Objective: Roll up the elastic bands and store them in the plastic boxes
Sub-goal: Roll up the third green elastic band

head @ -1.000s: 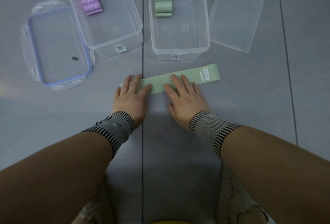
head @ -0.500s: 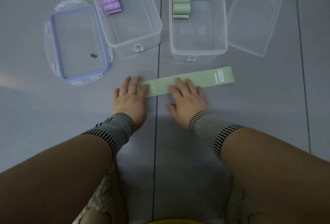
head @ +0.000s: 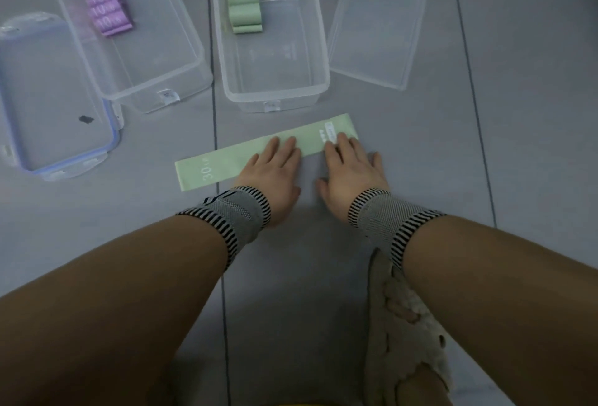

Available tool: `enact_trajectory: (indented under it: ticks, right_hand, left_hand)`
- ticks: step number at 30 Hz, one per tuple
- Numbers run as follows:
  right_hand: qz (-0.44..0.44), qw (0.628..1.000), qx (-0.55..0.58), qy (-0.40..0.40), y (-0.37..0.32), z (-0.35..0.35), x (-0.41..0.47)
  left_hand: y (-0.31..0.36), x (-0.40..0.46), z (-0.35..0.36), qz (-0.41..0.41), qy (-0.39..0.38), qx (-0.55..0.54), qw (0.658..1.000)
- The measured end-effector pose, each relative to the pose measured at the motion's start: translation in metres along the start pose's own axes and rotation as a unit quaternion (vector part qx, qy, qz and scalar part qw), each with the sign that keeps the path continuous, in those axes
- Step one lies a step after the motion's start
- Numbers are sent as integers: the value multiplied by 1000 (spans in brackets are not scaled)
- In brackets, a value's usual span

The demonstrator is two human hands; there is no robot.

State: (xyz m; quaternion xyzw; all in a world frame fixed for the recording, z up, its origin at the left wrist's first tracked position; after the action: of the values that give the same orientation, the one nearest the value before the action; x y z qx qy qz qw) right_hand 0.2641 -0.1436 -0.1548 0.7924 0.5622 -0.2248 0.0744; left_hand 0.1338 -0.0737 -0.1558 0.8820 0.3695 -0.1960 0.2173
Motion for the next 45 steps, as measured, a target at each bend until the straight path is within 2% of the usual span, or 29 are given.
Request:
enact_trajectory:
  ticks: [3, 5, 8, 13, 19, 27, 32, 36, 41, 45]
  right_hand:
    - [5, 995, 49, 82, 3, -6, 5]
    - [55, 984, 110, 125, 6, -11, 12]
    - [140, 977, 138, 89, 8, -15, 22]
    - [159, 972, 155, 74, 6, -18, 29]
    - [208, 927, 276, 143, 15, -29, 34]
    - [247, 899, 295, 210, 18, -37, 34]
    - [253, 896, 324, 169, 18, -40, 27]
    - [227, 875, 409, 128, 7, -57, 23]
    - [153, 793, 588, 34, -34, -121, -2]
    - [107, 741, 663, 17, -67, -188, -29]
  left_hand:
    - [0, -1, 1, 6, 3, 3, 1000]
    - [-1, -1, 0, 13, 2, 5, 1000]
    - [-3, 0, -1, 17, -1, 2, 1000]
    - [-7, 1, -4, 25, -9, 0, 1000]
    - [-8, 1, -3, 32, -10, 8, 999]
    - [-10, -13, 3, 9, -3, 34, 999]
    - [-16, -22, -1, -1, -3, 48, 999]
    - [-19, -31, -28, 10, 76, 30, 997]
    - [-1, -49, -111, 58, 208, -114, 970]
    - [5, -84, -178, 37, 250, -162, 954]
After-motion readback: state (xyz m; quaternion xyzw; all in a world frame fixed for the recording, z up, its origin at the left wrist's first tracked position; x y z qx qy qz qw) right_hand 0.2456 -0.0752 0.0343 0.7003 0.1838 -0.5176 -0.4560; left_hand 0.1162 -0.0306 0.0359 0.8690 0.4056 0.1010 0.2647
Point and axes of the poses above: each hand's wrist, its own x-axis towards the middle knuckle, its own z-axis out of the palm, y = z × x, the point moved 2 cm from there along x, towards the middle knuckle, and after that the axes turned 3 degrees about y, right-handed, at the moved point
